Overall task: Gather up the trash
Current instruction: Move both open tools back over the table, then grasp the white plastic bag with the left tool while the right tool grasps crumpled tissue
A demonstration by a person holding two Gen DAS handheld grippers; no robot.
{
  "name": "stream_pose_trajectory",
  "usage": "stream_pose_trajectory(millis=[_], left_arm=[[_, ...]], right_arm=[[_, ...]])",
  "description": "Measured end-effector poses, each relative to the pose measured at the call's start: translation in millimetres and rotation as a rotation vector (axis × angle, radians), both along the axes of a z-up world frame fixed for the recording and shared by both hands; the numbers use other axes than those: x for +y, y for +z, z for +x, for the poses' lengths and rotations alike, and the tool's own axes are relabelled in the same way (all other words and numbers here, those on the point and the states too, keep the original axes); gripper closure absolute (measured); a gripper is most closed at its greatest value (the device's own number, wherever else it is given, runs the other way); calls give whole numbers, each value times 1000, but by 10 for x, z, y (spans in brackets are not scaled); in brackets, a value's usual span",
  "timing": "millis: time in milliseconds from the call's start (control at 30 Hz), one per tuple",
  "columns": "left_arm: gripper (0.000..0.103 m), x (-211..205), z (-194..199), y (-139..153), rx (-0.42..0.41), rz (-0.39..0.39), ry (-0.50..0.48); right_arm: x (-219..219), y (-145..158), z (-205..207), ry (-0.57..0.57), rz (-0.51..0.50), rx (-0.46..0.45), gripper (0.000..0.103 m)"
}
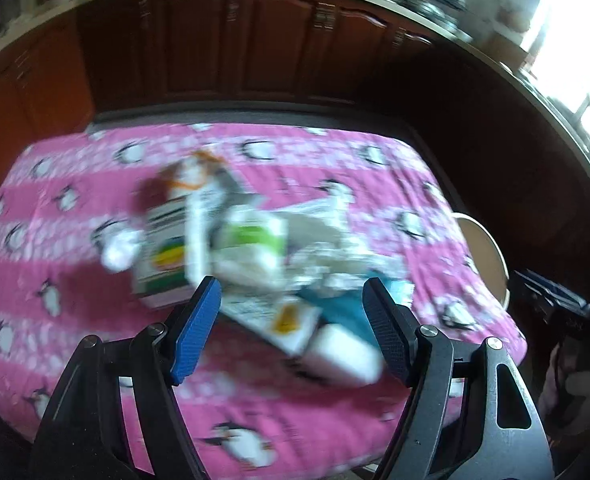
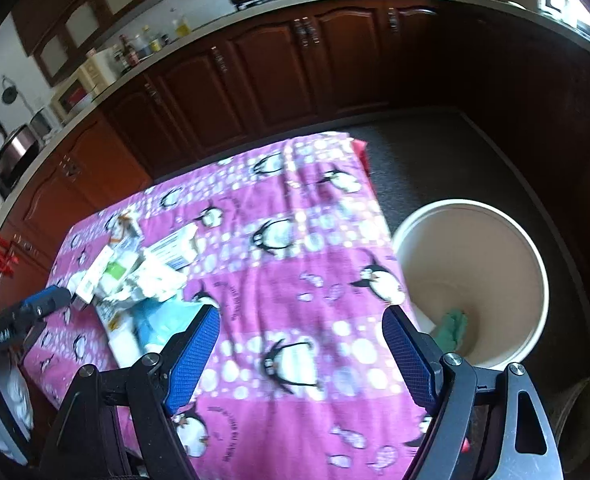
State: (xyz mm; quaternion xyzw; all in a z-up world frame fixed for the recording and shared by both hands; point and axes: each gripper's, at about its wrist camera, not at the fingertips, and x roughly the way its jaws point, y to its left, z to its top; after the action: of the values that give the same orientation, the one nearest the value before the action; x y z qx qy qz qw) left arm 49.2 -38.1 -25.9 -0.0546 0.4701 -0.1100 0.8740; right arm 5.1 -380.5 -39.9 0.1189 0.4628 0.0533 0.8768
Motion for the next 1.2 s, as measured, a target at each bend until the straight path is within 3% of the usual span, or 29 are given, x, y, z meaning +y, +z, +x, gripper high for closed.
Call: stream_pose_trajectory(millis=[300,533,933,1000,1167,1200], left_arm=[[31,803,55,-123,35,-20,138],[31,978,170,-268,58,-39,126],[31,1244,505,-539,119,-122,135],[34,1256,556,-578,128,-124,132],[66,1286,674,-698,163,-185,118],[71,1281,682,-702,164,-194,113]], right_arm=[[478,-80,120,130,36,26,22],[895,-154,377,229,88,50,22],[1442,-295,862,348,40,98,22],[1523,-343,943,367,36,113,22],[1690,-511,1100,400,40,163,23],[1709,-533,1107,406,43,168,32]])
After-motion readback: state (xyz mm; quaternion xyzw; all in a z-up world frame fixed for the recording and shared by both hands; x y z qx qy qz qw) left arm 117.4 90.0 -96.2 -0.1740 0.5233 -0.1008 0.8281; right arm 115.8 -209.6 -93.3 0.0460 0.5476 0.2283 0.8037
